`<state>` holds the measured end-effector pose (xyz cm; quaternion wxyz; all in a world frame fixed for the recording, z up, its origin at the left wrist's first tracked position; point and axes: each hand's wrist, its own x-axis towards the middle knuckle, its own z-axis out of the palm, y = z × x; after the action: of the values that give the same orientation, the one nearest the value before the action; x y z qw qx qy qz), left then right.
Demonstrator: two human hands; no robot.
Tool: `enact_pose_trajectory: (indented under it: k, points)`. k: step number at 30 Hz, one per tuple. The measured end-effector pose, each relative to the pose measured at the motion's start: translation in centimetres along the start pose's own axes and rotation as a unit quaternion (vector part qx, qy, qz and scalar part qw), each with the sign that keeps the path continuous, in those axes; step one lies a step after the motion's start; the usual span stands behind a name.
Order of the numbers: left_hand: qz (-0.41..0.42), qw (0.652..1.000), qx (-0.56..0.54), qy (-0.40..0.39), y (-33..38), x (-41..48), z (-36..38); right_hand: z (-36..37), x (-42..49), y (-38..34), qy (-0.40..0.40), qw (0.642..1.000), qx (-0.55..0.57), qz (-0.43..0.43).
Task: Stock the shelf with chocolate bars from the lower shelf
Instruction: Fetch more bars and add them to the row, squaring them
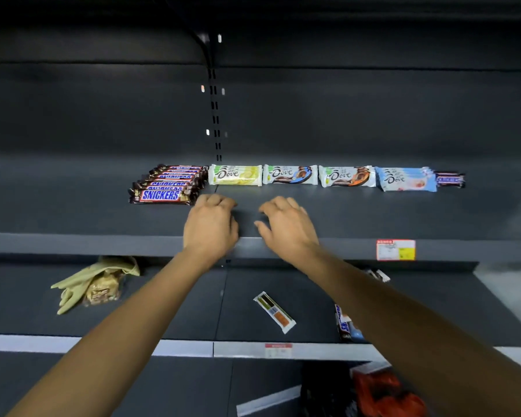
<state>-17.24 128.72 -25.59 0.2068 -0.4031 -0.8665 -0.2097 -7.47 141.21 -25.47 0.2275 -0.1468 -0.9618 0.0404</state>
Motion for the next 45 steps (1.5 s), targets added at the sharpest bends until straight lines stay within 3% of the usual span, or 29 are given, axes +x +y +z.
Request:
enact_pose_trajectory:
  k: [8, 14, 22, 26, 34, 40, 45]
  points:
    - [0.146, 0.988, -0.039, 0.013, 6.1, -5.4, 0.8, -1.4, -8.5, 3.0, 0.091, 0.995, 0.019, 0.026]
    - [0.202, 0.978, -0.055, -0.013, 9.1, -8.6, 2.8, -0.9, -13.4, 5.2, 0.102, 0.993, 0.026, 0.047]
    - [0.172, 0.976, -0.106, -0.084, 9.9, -11.2, 7.9, 1.6, -18.2, 8.8, 0.139, 0.980, 0.056, 0.129]
    - [0.126, 0.976, -0.106, -0.144, 8.9, -12.0, 12.4, 4.4, -20.0, 11.0, 0.166, 0.958, 0.100, 0.212]
    - [0.052, 0.950, -0.135, -0.277, 8.6, -12.5, 21.7, 11.9, -23.5, 16.0, 0.089, 0.905, 0.151, 0.387]
    - [-0.002, 0.926, -0.199, -0.322, 11.6, -12.2, 28.3, 16.0, -23.9, 19.0, 0.048, 0.829, 0.194, 0.522]
    - [0.007, 0.911, -0.202, -0.360, 14.6, -11.0, 32.7, 18.8, -23.3, 21.3, 0.043, 0.829, 0.175, 0.529]
